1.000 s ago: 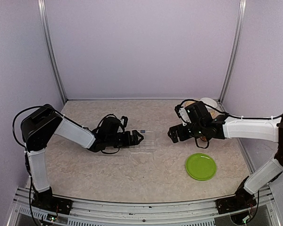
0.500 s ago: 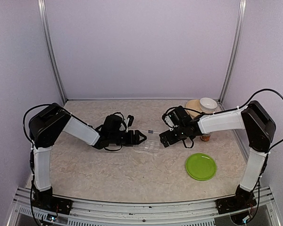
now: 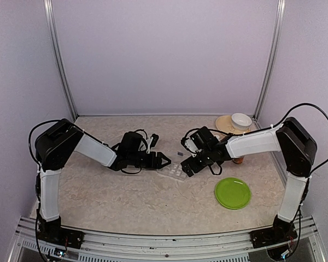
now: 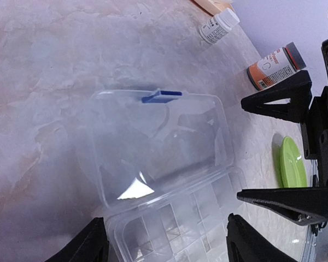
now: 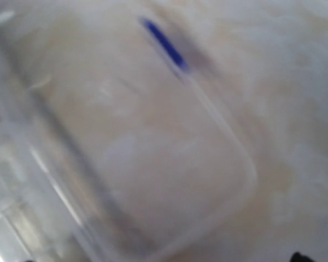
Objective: Sort the pills into containers
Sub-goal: Place the pill container at the center of the board.
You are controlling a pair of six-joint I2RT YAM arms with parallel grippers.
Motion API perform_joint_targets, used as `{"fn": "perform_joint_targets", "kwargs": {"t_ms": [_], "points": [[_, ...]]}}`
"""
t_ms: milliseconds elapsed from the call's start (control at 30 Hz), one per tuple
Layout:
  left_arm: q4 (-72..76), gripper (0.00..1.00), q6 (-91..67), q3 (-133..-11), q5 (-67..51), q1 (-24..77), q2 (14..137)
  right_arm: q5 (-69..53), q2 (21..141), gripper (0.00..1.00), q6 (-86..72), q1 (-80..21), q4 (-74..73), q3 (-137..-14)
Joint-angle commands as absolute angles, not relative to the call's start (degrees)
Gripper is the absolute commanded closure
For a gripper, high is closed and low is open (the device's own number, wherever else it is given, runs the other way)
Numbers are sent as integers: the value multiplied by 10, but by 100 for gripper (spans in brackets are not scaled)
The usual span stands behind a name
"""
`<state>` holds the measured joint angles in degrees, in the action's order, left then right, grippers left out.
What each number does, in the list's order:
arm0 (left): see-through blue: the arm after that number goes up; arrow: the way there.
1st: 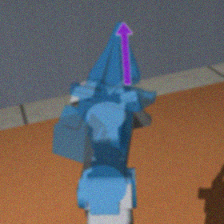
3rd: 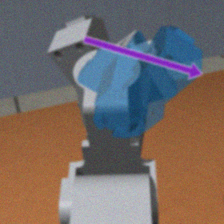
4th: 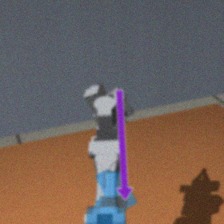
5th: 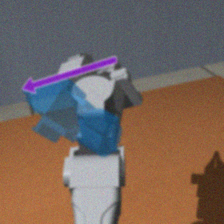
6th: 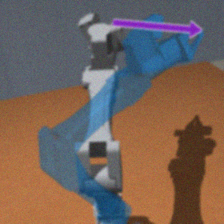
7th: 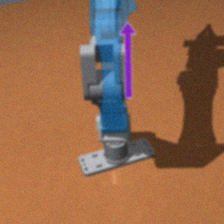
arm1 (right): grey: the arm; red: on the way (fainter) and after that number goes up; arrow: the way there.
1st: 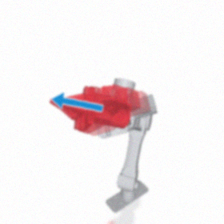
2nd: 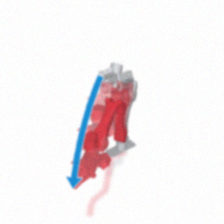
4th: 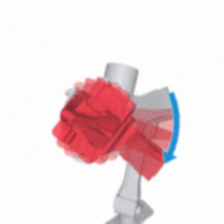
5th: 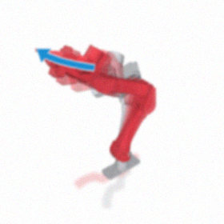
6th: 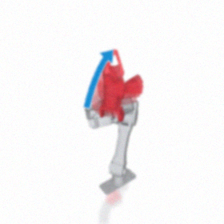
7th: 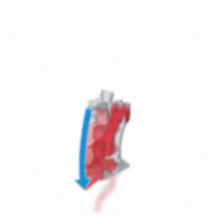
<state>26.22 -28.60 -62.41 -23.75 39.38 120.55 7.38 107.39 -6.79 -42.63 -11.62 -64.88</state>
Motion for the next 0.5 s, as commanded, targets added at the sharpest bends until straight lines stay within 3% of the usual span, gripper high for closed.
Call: {"fn": "perform_joint_targets", "kwargs": {"t_ms": [0,467], "points": [[247,27,-267,-634,-248,385,1208,55,1092,0,-55,-442,-113,-643],[250,24,-274,-606,-246,375,1184,54,1094,0,-71,-490,-141,-669]]}}
